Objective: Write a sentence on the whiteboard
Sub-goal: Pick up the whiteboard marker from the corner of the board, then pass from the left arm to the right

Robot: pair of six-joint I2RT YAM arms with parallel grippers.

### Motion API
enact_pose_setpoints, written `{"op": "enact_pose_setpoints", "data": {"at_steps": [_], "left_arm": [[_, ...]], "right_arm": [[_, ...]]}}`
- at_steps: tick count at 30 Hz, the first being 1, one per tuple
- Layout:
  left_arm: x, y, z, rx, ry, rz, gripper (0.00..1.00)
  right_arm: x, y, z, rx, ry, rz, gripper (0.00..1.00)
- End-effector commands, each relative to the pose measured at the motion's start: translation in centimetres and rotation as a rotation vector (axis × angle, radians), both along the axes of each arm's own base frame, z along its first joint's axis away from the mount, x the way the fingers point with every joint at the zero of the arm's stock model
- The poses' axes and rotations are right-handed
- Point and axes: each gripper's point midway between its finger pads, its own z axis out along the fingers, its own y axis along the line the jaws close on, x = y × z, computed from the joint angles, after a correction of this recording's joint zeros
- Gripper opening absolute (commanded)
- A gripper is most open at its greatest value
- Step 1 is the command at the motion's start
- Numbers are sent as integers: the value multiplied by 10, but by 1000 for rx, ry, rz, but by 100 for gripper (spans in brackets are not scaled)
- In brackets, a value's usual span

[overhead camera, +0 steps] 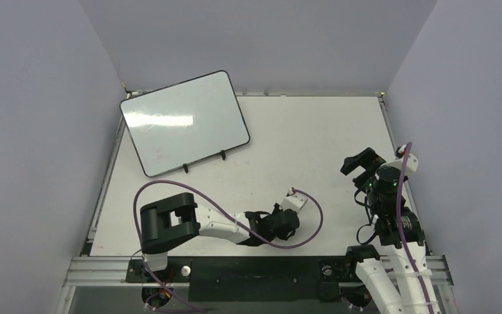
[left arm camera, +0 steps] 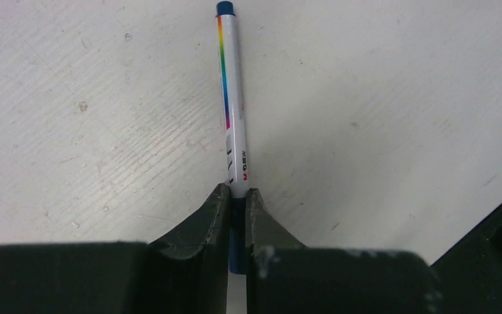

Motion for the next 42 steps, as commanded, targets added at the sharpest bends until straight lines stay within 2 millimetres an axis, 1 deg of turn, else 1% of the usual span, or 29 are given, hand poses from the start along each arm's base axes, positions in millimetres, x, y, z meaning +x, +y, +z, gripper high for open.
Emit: {"op": "enact_pose_setpoints", "data": {"at_steps": [1,4,8,10,11,12,13,14,15,16,17,18,21,22,23,24,25,26,27,28,29,30,31,32,33,34,35,39,42], "left_arm": [[-6,-7,-5,-7,29,-14,0],[-7,-7,0,-15,28,-21,0],[-9,-12,22,-68,28,-39,0],[-7,-13,38,-102,22,-40,0],[-5,-13,50,-129,16,-37,0],[-4,-13,55,-139,16,-40,0],[-1,-13,67,-165,13,-43,0],[1,-13,75,-180,7,-46,0],[2,-13,88,-205,6,-53,0],[4,-12,95,-216,-1,-65,0],[4,-12,106,-241,4,-84,0],[4,-12,113,-247,-3,-106,0],[2,-8,137,-272,-10,-169,0],[2,-8,143,-271,-24,-186,0],[2,-5,152,-278,-37,-206,0],[2,-1,165,-302,-50,-211,0],[0,0,167,-301,-50,-234,0],[1,3,177,-323,-58,-243,0],[-3,4,179,-332,-57,-276,0],[-3,6,188,-352,-66,-287,0],[-5,6,190,-359,-69,-312,0],[-4,8,194,-370,-77,-316,0],[-6,7,196,-377,-81,-337,0],[-5,7,198,-385,-84,-342,0],[-6,3,205,-405,-92,-361,0],[-8,1,209,-416,-93,-378,0],[-10,-2,218,-437,-103,-402,0],[-8,-11,231,-464,-136,-429,0],[-6,-18,237,-473,-147,-439,0]], "right_arm": [[3,5,18,0,-33,28,100],[3,9,19,16,-31,48,99],[0,14,16,61,-11,48,99],[-4,22,11,97,4,78,99],[-7,25,11,121,0,88,99],[-8,29,6,137,9,99,99],[-11,35,6,170,3,125,99],[-14,43,-2,195,22,158,99],[-16,46,-3,212,17,170,98],[-19,53,-10,232,36,206,97],[-20,57,-10,237,30,231,95],[-24,67,-14,252,42,292,94],[-31,86,-17,243,52,439,93],[-37,98,-16,267,60,511,93],[-39,104,-16,276,70,550,92],[-44,115,-15,310,79,619,91],[-47,120,-14,327,82,648,90],[-51,128,-11,356,78,700,88],[-53,131,-11,371,75,718,88],[-55,136,-4,393,49,749,87],[-56,139,-4,408,44,762,87],[-57,143,5,434,9,787,87],[-59,147,4,457,10,807,87],[-58,150,11,481,-18,817,86],[-59,152,9,500,-14,828,85],[-59,155,13,519,-31,835,82],[-59,156,10,530,-25,837,81],[-60,164,11,556,-31,863,69],[-62,166,13,560,-34,870,54]]}}
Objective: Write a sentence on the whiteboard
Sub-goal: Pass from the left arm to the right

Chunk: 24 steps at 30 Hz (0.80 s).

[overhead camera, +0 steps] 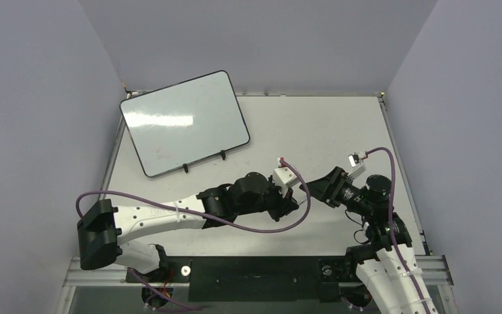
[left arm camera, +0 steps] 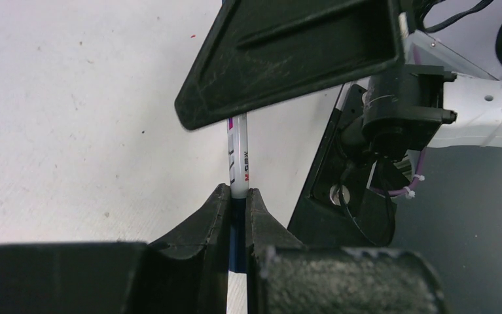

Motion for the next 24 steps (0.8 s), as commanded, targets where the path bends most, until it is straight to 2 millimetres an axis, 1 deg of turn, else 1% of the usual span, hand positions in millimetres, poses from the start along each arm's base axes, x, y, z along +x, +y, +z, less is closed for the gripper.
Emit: {"op": "enact_pose_setpoints", "data": {"at_steps": [1,4,6,7,9,10,11,12,13,14,15,16,17,18,19,20,24], "left_arm": [[5,-23,49,-127,-73,-50,0],[8,-28,57,-145,-82,-50,0],[12,-29,60,-150,-87,-40,0],[14,-30,59,-149,-88,-35,0],[20,-29,60,-148,-86,-18,2],[21,-28,59,-147,-81,-16,8],[22,-27,60,-148,-81,-14,23],[21,-25,58,-146,-78,-19,30],[20,-22,57,-147,-77,-23,45],[20,-20,54,-143,-75,-23,52],[20,-16,60,-158,-80,-22,62],[22,-11,54,-150,-76,-19,66],[20,-6,53,-154,-73,-24,70],[23,-2,52,-157,-68,-17,70],[20,3,50,-163,-64,-26,71],[23,7,51,-171,-59,-21,71],[13,16,51,-209,-50,-76,65]], "right_arm": [[-2,11,23,56,-74,42,48],[-3,13,20,56,-64,54,35],[-4,13,17,56,-55,57,16],[-4,13,16,56,-52,56,2],[-4,13,16,55,-50,49,0],[-2,12,17,54,-52,39,0],[-2,11,17,53,-51,32,0],[-1,9,19,50,-56,18,0],[-1,8,20,49,-60,10,0],[1,7,24,48,-69,-2,0],[1,7,26,49,-72,-8,0],[2,6,31,50,-83,-18,0],[3,5,33,53,-86,-24,0],[4,4,39,56,-98,-31,0],[4,4,41,60,-101,-34,0],[4,4,46,65,-106,-38,0],[4,4,55,73,-119,-38,0]]}}
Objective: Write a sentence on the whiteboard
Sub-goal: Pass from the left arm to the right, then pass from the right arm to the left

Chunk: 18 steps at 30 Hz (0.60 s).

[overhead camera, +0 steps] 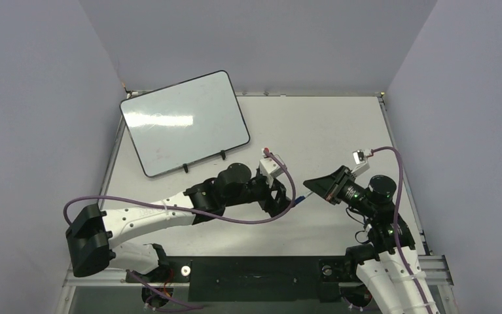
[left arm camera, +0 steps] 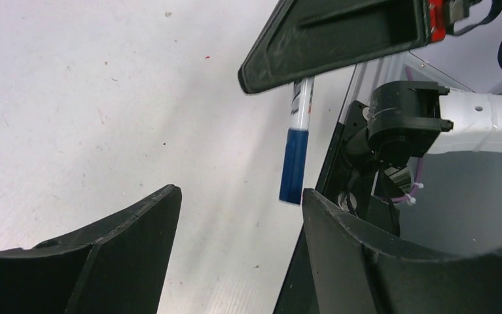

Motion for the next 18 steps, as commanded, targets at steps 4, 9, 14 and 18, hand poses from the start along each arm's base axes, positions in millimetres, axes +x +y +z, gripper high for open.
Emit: {"op": "enact_pose_setpoints", "data": {"at_steps": [4,9,14,18], "left_arm": [[-22,-1,34,-174,-22,-163,59],[-33,-11,40,-207,-17,-250,57],[-30,-22,39,-205,-9,-264,53],[-28,-30,37,-202,-1,-271,47]], "right_arm": [[1,1,36,29,-84,-3,0],[1,2,31,32,-70,0,0],[0,4,31,39,-72,13,0],[-2,6,31,51,-69,30,0]]}}
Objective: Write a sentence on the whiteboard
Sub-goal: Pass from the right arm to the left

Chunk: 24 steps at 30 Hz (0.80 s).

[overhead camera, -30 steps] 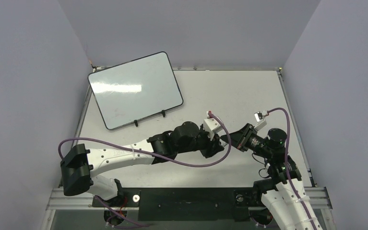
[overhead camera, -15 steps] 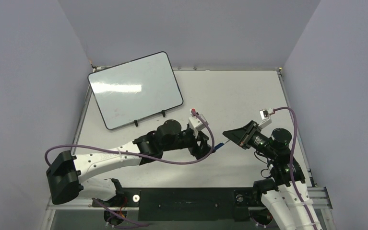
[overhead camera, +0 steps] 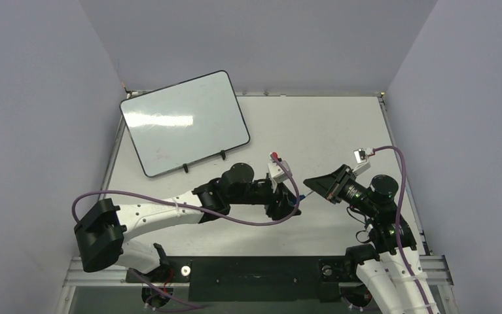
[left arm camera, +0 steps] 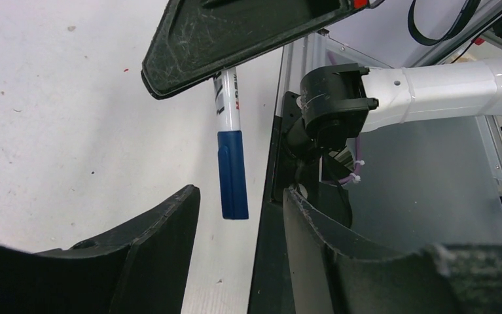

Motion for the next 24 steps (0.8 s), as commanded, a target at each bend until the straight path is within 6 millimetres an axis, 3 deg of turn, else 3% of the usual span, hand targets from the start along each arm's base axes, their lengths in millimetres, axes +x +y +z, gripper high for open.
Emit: {"op": "enact_pose_setpoints", "data": {"at_steps": [1,5,12,14,15,18,20,21,24], "left_arm": [[2,-16,36,-102,-37,-39,44],[4,-21,39,-117,-36,-40,32],[5,-25,45,-118,-44,-50,30],[4,-25,45,-117,-46,-57,18],[4,-25,45,-114,-47,-59,6],[4,-24,41,-100,-51,-63,0],[2,-23,39,-92,-56,-72,0],[1,-21,37,-80,-55,-78,0],[1,-17,36,-59,-76,-83,0]], "right_arm": [[-3,6,15,32,-48,39,0],[-6,7,14,31,-53,54,0],[-10,10,8,21,-52,88,0],[-11,10,8,19,-54,96,0],[-11,11,7,17,-55,99,0],[-12,11,9,14,-64,112,0],[-13,12,10,10,-71,123,12],[-14,12,12,7,-74,126,31],[-15,12,14,-11,-97,134,55]]}}
